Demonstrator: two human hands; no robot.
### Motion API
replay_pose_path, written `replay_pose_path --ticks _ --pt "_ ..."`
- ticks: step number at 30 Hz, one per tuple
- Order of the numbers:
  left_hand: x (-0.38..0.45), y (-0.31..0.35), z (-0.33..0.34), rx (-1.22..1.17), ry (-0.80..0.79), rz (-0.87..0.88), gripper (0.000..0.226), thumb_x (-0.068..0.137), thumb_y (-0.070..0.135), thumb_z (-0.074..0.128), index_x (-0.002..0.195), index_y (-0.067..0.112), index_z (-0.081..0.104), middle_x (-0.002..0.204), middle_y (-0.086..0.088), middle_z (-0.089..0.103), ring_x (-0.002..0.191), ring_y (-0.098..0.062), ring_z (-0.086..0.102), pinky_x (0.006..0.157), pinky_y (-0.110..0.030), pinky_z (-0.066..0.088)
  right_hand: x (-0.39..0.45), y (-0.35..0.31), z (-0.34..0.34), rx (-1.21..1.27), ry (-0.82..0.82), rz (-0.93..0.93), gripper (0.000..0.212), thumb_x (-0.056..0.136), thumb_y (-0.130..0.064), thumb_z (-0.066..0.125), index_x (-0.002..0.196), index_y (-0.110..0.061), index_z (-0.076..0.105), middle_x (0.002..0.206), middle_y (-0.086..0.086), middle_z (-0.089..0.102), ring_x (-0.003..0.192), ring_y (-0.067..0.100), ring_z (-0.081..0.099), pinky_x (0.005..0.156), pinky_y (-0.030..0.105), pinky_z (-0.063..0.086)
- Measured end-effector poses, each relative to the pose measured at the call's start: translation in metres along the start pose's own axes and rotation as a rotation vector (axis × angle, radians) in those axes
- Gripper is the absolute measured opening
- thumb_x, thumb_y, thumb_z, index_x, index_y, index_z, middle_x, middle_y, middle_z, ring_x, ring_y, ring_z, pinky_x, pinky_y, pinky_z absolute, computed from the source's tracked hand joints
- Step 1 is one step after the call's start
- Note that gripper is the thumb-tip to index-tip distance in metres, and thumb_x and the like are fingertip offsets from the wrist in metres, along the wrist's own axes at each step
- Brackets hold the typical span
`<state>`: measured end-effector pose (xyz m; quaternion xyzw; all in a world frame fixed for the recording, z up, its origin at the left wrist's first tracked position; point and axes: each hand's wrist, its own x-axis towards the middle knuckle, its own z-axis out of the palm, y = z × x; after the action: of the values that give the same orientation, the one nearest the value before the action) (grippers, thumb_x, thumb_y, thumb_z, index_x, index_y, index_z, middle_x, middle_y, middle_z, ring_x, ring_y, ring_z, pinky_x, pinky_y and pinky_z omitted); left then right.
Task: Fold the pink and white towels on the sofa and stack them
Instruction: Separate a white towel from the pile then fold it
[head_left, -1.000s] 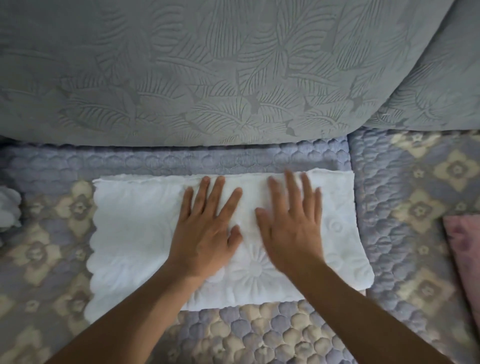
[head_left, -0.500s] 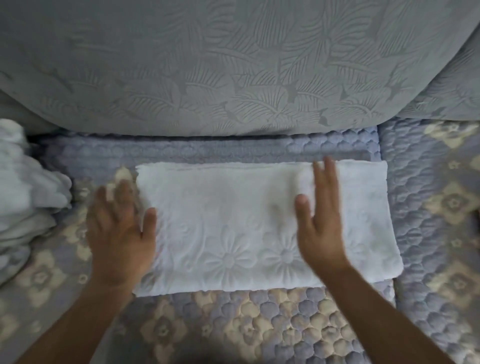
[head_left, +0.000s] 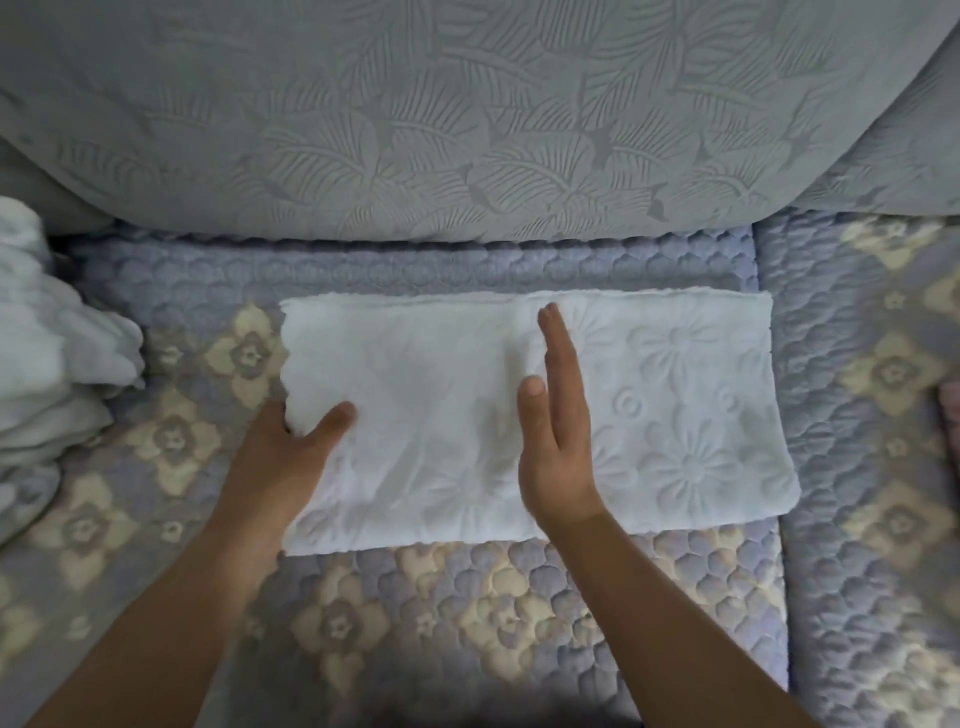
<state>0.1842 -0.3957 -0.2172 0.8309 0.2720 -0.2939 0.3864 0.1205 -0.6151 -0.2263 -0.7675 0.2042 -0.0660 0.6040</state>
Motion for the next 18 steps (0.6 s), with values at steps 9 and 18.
replay_pose_path --ticks 9,18 --pt "-0.039 0.035 -0.027 -0.501 -0.491 -0.011 0.052 0.080 0.021 0.075 0.130 0.013 0.062 0.120 -0.012 0.072 0.109 -0.031 0.070 0.091 -0.047 0.054 0.008 -0.002 -0.005 0.115 -0.074 0.345 0.055 0.103 -0.050 0.042 0.154 -0.033 0.033 0.156 -0.022 0.032 0.139 -0.013 0.029 0.119 0.029 0.026" --pt "-0.163 0.171 0.118 -0.297 -0.732 0.370 0.081 0.092 0.013 0.071 0.150 0.043 0.023 0.103 -0.002 0.062 0.075 -0.011 0.070 0.059 -0.028 0.056 0.049 -0.100 -0.173 0.528 -0.313 0.619 0.065 0.083 -0.063 0.060 0.132 -0.020 0.062 0.121 0.004 0.070 0.106 0.024 0.069 0.084 0.039 0.057"
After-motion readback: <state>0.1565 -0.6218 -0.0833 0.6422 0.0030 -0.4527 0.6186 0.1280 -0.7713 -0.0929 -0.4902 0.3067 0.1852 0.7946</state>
